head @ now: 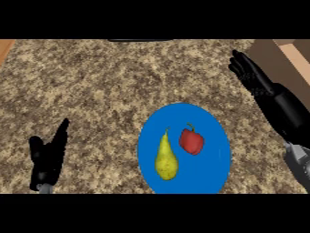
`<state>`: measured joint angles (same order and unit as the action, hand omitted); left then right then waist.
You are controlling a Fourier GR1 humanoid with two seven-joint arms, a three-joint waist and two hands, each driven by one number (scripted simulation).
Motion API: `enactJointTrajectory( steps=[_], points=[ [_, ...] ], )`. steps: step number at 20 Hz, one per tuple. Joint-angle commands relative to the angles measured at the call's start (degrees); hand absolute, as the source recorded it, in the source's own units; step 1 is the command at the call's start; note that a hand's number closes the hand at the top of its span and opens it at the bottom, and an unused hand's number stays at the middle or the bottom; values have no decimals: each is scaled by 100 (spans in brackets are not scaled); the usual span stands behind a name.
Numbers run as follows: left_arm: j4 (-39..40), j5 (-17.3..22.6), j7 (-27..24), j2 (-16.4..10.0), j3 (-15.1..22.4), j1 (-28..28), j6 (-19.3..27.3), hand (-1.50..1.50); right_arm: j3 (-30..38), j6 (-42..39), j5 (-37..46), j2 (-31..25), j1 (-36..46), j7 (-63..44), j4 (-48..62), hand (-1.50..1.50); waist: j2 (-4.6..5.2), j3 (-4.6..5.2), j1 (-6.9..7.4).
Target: Pick the bell pepper from the plate and place it in the cardboard box
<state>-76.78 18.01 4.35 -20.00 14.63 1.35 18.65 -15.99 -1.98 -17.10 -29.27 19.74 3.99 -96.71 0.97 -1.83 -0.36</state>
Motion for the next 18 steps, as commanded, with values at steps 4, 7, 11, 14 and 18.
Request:
enactJointTrajectory(
  steps=[4,7,11,14,18],
  points=[
    [-2030,-567,-152,-1182,-15,842,-135,0,855,1285,458,-43,-53,-141,-399,-150,-418,180,-748],
    [-2374,-795,-310,-1803,-112,1509,-223,0,1001,1547,1276,-806,-418,-535,-84,-150,-536,281,-1347],
    [-2703,-817,-737,-1770,-183,778,-404,0,1025,2400,1911,-701,-974,-704,-802,-150,-338,225,-1149],
    [-2580,-697,-751,-1717,-146,294,-663,0,613,2732,2967,-931,-1494,-753,-1310,-150,-218,222,-892],
    [-2225,-684,-784,-1608,-73,-290,-900,0,112,2808,4117,-1256,-2068,-1346,-2113,-150,-155,220,-669]
  ],
)
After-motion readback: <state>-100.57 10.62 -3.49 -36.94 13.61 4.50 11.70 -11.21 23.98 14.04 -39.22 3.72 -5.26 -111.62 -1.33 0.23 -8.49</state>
